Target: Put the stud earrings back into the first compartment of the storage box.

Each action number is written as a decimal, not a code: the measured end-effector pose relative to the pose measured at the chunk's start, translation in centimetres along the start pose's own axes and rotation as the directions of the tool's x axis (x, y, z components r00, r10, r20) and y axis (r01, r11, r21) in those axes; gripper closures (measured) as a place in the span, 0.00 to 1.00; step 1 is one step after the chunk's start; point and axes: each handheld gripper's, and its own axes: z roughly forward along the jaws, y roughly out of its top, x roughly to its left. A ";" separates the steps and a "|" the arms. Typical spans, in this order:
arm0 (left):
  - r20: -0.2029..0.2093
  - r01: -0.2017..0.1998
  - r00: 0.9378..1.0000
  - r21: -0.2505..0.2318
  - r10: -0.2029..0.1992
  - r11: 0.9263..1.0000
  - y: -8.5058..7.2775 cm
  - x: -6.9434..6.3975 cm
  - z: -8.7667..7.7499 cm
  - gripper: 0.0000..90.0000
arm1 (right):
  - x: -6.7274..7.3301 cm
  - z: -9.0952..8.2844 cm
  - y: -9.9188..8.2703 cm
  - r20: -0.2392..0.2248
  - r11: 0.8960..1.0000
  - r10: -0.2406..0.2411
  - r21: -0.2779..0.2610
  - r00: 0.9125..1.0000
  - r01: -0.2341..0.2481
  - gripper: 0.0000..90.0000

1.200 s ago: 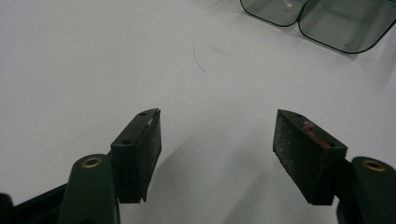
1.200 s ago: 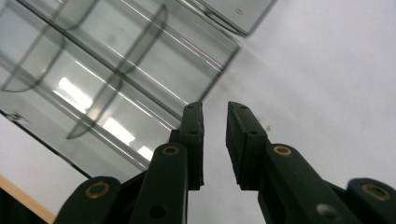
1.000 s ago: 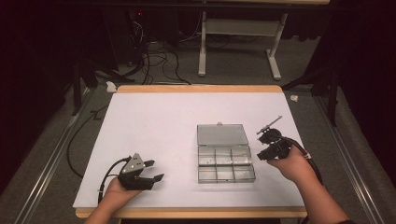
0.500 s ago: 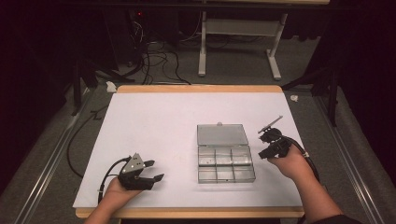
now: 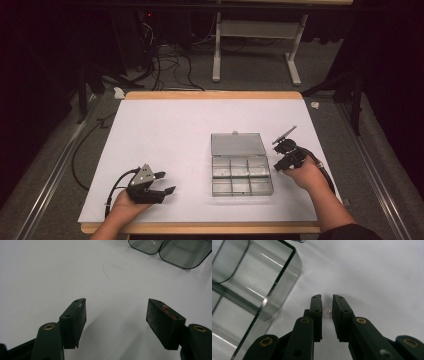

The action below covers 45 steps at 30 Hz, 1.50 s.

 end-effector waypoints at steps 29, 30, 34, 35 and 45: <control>-0.002 -0.001 1.000 0.002 0.001 1.000 0.0 0.0 0.0 0.37 | 0.6 -1.8 -0.2 -0.028 1.000 -0.012 -0.012 1.000 0.012 0.96; -0.003 -0.001 1.000 0.002 0.001 1.000 0.0 0.0 0.0 0.37 | 0.7 -2.0 -0.2 -0.027 1.000 -0.015 -0.012 1.000 0.015 0.96; -0.002 -0.001 1.000 0.002 0.001 1.000 0.0 0.0 0.0 0.37 | 1.2 -3.0 -0.3 -0.022 1.000 -0.021 -0.012 1.000 0.021 0.96; -0.003 -0.001 1.000 0.002 0.001 1.000 0.0 0.0 0.0 0.37 | 1.2 -3.2 -0.3 -0.018 0.999 -0.040 -0.017 0.999 0.040 0.96; -0.005 -0.002 1.000 0.005 0.002 1.000 0.0 0.0 0.0 0.37 | 2.2 -5.0 -0.1 -0.012 0.998 -0.054 -0.028 0.998 0.054 0.96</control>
